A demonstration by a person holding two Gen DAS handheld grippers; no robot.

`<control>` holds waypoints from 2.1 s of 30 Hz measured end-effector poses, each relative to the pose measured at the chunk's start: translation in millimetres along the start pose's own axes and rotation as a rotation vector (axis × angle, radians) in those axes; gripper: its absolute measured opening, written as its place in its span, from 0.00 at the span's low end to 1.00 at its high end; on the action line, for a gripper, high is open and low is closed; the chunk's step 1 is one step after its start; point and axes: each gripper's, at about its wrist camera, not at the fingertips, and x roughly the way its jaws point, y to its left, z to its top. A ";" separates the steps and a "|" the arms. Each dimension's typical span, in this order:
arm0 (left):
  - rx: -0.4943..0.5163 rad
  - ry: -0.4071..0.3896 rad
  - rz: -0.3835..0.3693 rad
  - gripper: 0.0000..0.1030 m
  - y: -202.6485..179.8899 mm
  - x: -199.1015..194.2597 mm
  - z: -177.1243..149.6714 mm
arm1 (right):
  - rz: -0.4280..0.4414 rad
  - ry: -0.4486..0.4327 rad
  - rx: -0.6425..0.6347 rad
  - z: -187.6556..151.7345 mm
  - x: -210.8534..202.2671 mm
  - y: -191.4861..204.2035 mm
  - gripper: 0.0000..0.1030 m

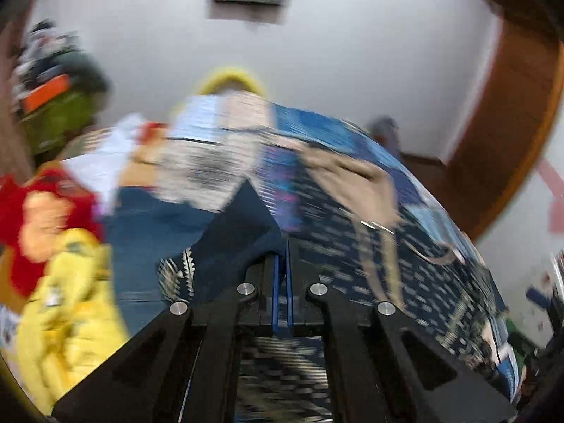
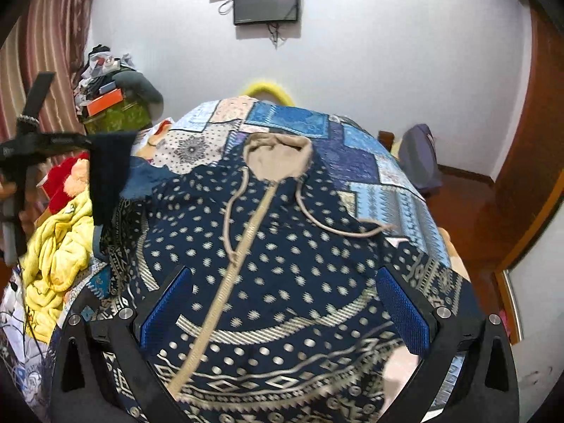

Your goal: Fold large clothes

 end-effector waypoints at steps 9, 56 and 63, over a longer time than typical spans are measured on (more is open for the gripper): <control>0.157 0.320 -0.075 0.02 -104.2 101.9 -83.0 | -0.049 0.018 0.040 -15.3 -15.3 -38.1 1.00; 0.096 0.069 -0.204 0.05 -120.7 31.0 43.7 | -0.092 0.039 0.080 -38.8 -5.4 -74.2 1.00; 0.229 0.165 -0.286 0.04 -217.6 79.3 21.4 | -0.127 0.016 0.128 -43.6 -22.1 -100.0 1.00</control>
